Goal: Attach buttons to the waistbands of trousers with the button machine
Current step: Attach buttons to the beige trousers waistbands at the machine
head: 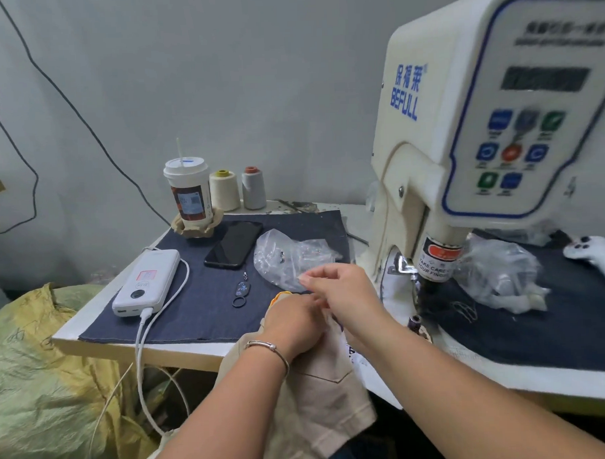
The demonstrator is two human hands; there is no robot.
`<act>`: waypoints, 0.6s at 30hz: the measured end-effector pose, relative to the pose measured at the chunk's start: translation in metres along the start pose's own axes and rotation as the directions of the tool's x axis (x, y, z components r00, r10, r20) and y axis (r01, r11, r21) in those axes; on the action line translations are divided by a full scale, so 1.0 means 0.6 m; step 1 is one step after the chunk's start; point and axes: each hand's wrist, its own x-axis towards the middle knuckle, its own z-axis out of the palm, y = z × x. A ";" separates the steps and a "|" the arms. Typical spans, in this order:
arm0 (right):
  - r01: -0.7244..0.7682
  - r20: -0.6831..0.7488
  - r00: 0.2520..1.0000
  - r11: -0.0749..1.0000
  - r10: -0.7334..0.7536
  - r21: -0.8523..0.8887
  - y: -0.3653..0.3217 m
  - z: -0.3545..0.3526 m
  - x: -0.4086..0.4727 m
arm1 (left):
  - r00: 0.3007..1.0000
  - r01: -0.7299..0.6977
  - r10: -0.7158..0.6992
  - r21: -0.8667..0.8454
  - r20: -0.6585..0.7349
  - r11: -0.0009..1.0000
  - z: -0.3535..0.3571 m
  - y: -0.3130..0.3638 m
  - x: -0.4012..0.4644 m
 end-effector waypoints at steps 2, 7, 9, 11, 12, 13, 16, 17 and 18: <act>-0.008 0.049 0.999 0.997 0.004 0.082 -0.006 -0.048 -0.054 | 1.000 -0.003 0.002 0.041 0.024 0.999 0.003 0.002 -0.001; 0.061 -0.026 0.997 0.964 -0.070 -0.258 0.006 -0.212 -0.144 | 1.000 0.019 -0.019 0.034 0.017 0.999 0.011 -0.004 0.000; 0.065 -0.102 0.988 0.904 -0.119 -0.422 0.019 -0.282 -0.145 | 1.000 0.018 -0.017 0.042 -0.025 0.999 0.017 -0.005 -0.003; 0.008 -0.195 0.972 0.852 -0.129 -0.523 0.039 -0.345 -0.127 | 0.998 0.029 -0.027 0.037 -0.051 0.999 0.019 -0.004 -0.005; -0.026 -0.228 0.965 0.819 -0.129 -0.573 0.051 -0.371 -0.114 | 0.998 0.035 -0.033 0.034 -0.056 0.999 0.020 -0.005 -0.005; -0.056 -0.239 0.963 0.776 -0.124 -0.629 0.062 -0.390 -0.101 | 0.998 0.040 -0.038 0.030 -0.055 0.999 0.021 -0.005 -0.005; -0.090 -0.179 0.982 0.690 -0.058 -0.718 0.086 -0.412 -0.068 | 0.997 0.051 -0.049 0.030 -0.064 0.998 0.024 -0.004 -0.003; -0.088 -0.157 0.987 0.688 -0.039 -0.721 0.093 -0.412 -0.059 | 0.996 0.056 -0.054 0.027 -0.068 0.998 0.026 -0.005 -0.002; -0.091 -0.146 0.989 0.687 -0.021 -0.721 0.099 -0.413 -0.051 | 0.996 0.056 -0.054 0.022 -0.072 0.998 0.027 -0.005 -0.001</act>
